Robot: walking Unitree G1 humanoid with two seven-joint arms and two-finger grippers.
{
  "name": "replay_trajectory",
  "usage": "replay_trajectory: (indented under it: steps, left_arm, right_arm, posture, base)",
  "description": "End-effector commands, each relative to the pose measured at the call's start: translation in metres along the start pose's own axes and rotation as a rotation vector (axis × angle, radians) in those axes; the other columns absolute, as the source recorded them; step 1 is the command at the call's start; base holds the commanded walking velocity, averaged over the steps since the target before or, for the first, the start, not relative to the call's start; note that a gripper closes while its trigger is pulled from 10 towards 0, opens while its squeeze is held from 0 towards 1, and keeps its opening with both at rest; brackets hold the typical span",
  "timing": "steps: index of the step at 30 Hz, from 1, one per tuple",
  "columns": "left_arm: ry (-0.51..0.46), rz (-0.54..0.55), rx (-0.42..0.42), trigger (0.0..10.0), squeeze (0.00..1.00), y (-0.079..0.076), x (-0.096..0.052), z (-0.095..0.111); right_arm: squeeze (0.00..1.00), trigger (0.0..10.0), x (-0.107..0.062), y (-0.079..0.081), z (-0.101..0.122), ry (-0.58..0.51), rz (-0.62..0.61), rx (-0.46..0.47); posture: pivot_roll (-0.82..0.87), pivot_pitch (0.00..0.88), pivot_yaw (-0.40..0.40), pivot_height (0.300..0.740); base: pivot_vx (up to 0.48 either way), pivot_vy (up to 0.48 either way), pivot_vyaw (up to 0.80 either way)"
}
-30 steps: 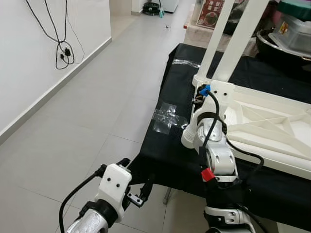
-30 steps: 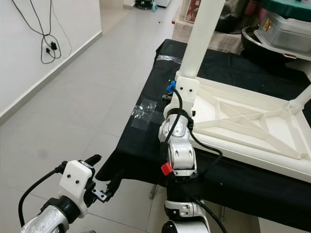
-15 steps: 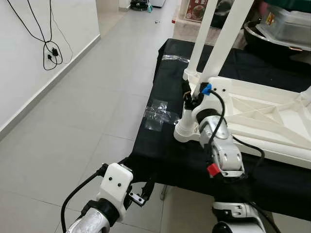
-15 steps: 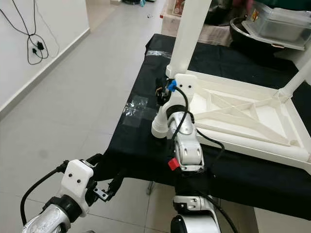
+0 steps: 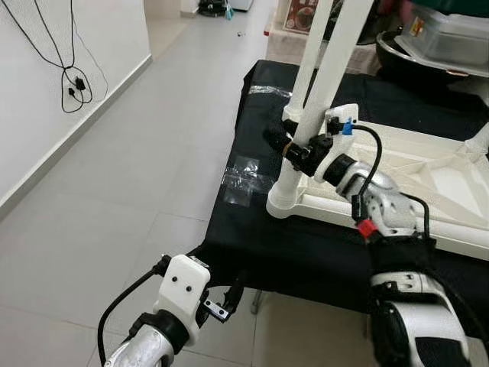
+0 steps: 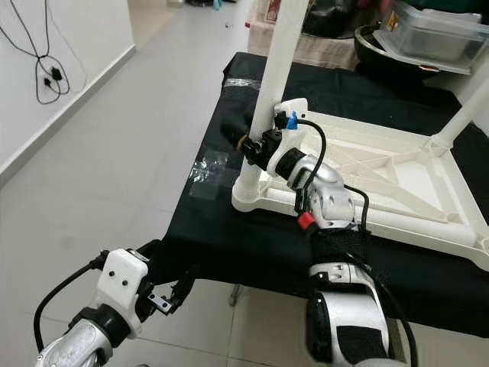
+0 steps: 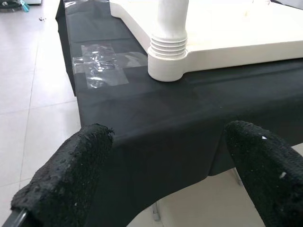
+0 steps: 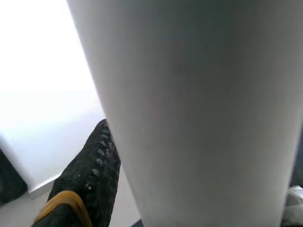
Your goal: Building children table
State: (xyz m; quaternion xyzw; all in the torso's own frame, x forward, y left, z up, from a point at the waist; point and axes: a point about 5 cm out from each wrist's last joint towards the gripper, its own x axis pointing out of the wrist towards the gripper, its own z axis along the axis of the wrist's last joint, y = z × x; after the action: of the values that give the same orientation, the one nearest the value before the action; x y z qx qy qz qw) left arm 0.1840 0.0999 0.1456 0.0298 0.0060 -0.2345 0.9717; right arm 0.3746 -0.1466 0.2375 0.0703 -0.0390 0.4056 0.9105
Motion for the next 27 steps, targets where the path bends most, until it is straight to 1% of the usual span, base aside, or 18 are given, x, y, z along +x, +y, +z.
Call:
replay_trajectory:
  steps: [1, 2, 3, 5, 6, 7, 13, 14, 16, 17, 18, 19, 20, 22, 23, 24, 25, 27]
  left_arm:
    - [0.019, -0.004, -0.011, 10.0, 0.00, -0.001, -0.001, -0.002]
    - [0.019, -0.004, -0.011, 10.0, 0.00, -0.001, -0.001, -0.002]
    - [0.020, -0.004, -0.012, 10.0, 0.00, -0.002, -0.001, -0.002]
    - [0.022, -0.004, -0.012, 10.0, 0.00, -0.002, -0.002, -0.003]
    - [0.023, -0.004, -0.013, 10.0, 0.00, -0.003, -0.002, -0.003]
    - [0.023, -0.004, -0.013, 10.0, 0.00, -0.003, -0.003, -0.003]
    - [0.024, -0.004, -0.013, 10.0, 0.00, -0.003, -0.003, -0.003]
    - [0.024, -0.003, -0.012, 10.0, 0.00, -0.003, -0.003, -0.003]
    - [0.024, -0.003, -0.010, 10.0, 0.00, -0.002, -0.003, -0.004]
    - [0.024, -0.003, -0.010, 10.0, 0.00, -0.002, -0.003, -0.004]
    - [0.024, -0.005, -0.008, 10.0, 0.00, -0.002, -0.003, -0.004]
    - [0.025, -0.006, -0.007, 10.0, 0.00, -0.002, -0.003, -0.004]
    - [0.025, -0.006, -0.007, 10.0, 0.00, -0.002, -0.003, -0.004]
    - [0.025, -0.008, -0.007, 10.0, 0.00, -0.002, -0.002, -0.005]
    - [0.025, -0.008, -0.007, 10.0, 0.00, -0.002, -0.002, -0.005]
    - [0.025, -0.008, -0.006, 10.0, 0.00, -0.002, -0.003, -0.005]
    - [0.026, -0.010, -0.005, 10.0, 0.00, -0.002, -0.003, -0.006]
    - [0.026, -0.013, -0.003, 10.0, 0.00, -0.002, -0.003, -0.006]
  right_arm:
    - [0.00, 10.0, 0.013, 0.014, -0.008, 0.067, 0.238, 0.034]
    - [0.00, 10.0, 0.013, 0.014, -0.008, 0.067, 0.238, 0.034]
    - [0.00, 10.0, 0.017, 0.015, -0.007, 0.076, 0.304, 0.038]
    - [0.00, 10.0, 0.020, 0.016, -0.006, 0.076, 0.340, 0.044]
    - [0.00, 4.2, 0.021, 0.016, -0.005, 0.070, 0.375, 0.058]
    - [0.00, 0.0, 0.021, 0.017, -0.005, 0.064, 0.408, 0.069]
    - [0.00, 0.0, 0.022, 0.015, -0.010, 0.068, 0.381, 0.048]
    - [0.00, 0.0, 0.023, 0.013, -0.013, 0.078, 0.312, 0.045]
    - [0.00, 0.0, 0.025, 0.003, -0.019, 0.089, 0.083, -0.010]
    - [0.00, 0.0, 0.025, 0.003, -0.019, 0.089, 0.083, -0.010]
    - [0.00, 0.0, 0.023, -0.004, -0.022, 0.103, -0.063, -0.040]
    - [0.00, 0.0, 0.022, -0.008, -0.023, 0.110, -0.153, -0.061]
    - [0.00, 0.0, 0.022, -0.008, -0.023, 0.110, -0.153, -0.061]
    - [0.00, 0.0, 0.018, -0.015, -0.023, 0.097, -0.259, -0.082]
    - [0.00, 0.0, 0.018, -0.015, -0.023, 0.097, -0.259, -0.082]
    - [0.00, 0.0, 0.012, -0.019, -0.024, 0.072, -0.417, -0.076]
    - [0.00, 0.0, 0.002, -0.020, -0.029, 0.060, -0.621, -0.075]
    - [0.00, 0.0, -0.016, -0.017, -0.035, 0.041, -0.904, -0.069]
  posture:
    - [0.15, 0.126, -0.126, 0.740]
    - [0.15, 0.126, -0.126, 0.740]
    - [0.15, 0.127, -0.126, 0.740]
    - [0.15, 0.127, -0.126, 0.740]
    - [0.15, 0.128, -0.128, 0.740]
    - [0.15, 0.128, -0.128, 0.740]
    - [0.15, 0.127, -0.126, 0.740]
    - [0.15, 0.123, -0.126, 0.740]
    - [0.15, 0.119, -0.125, 0.740]
    - [0.15, 0.119, -0.125, 0.740]
    - [0.14, 0.117, -0.123, 0.740]
    - [0.14, 0.114, -0.121, 0.740]
    - [0.14, 0.114, -0.121, 0.740]
    - [0.14, 0.109, -0.120, 0.740]
    - [0.14, 0.109, -0.120, 0.740]
    - [0.13, 0.098, -0.112, 0.740]
    - [0.13, 0.096, -0.112, 0.740]
    - [0.13, 0.094, -0.112, 0.740]
  base:
    - [0.000, 0.000, 0.00]
    - [0.000, 0.000, 0.00]
    - [0.000, 0.000, 0.00]
    - [0.000, 0.000, 0.00]
    - [0.000, 0.000, 0.00]
    - [0.000, 0.000, 0.00]
    - [0.000, 0.000, 0.00]
    - [0.000, 0.000, 0.00]
    - [0.000, 0.000, 0.00]
    - [0.000, 0.000, 0.00]
    - [0.000, 0.000, 0.00]
    - [0.000, 0.000, 0.00]
    - [0.000, 0.000, 0.00]
    - [0.000, 0.000, 0.00]
    - [0.000, 0.000, 0.00]
    - [0.000, 0.000, 0.00]
    - [0.000, 0.000, 0.00]
    - [0.000, 0.000, 0.00]
